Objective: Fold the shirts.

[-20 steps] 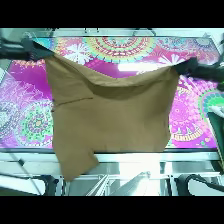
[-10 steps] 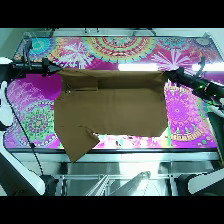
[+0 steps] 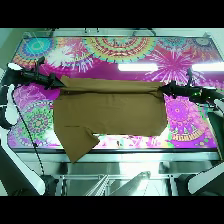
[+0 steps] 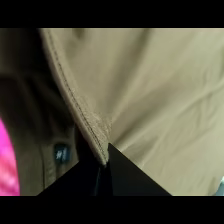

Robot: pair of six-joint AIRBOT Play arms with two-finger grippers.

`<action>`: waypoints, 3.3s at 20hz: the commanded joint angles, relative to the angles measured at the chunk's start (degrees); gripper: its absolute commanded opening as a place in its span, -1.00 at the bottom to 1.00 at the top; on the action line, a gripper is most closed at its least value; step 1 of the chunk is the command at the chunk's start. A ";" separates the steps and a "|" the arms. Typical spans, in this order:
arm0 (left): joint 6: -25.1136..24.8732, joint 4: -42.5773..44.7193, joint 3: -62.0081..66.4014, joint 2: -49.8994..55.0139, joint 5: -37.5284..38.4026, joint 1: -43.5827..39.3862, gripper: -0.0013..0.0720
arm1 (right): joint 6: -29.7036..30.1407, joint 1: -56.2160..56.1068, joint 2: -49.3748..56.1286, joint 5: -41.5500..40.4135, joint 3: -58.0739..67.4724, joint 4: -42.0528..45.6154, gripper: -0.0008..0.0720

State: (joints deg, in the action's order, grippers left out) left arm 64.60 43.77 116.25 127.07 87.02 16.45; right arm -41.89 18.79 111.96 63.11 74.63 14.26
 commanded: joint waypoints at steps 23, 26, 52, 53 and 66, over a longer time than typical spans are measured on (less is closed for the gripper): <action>3.93 4.96 -51.91 -35.32 5.33 13.64 -0.29 | -15.89 5.44 -20.50 4.74 -29.40 32.26 0.66; 3.93 7.54 -63.25 -41.79 4.13 18.36 -0.19 | -15.08 -0.33 -19.50 5.25 -29.40 31.06 0.18; 0.83 4.70 -78.05 -45.59 -8.44 8.11 -0.95 | -13.42 -1.88 -21.94 11.54 -29.29 29.07 -0.91; 0.83 4.72 -77.42 -47.45 -6.73 9.64 -0.96 | -13.42 -0.70 -22.62 12.44 -29.29 29.05 -0.90; 0.57 5.49 -75.47 -53.86 -1.64 11.98 -0.91 | -13.62 7.13 -27.41 18.16 -29.07 21.68 -0.90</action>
State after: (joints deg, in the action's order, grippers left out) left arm 65.32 49.89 39.38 73.38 84.86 30.35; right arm -56.36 25.96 84.79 80.75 45.34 39.66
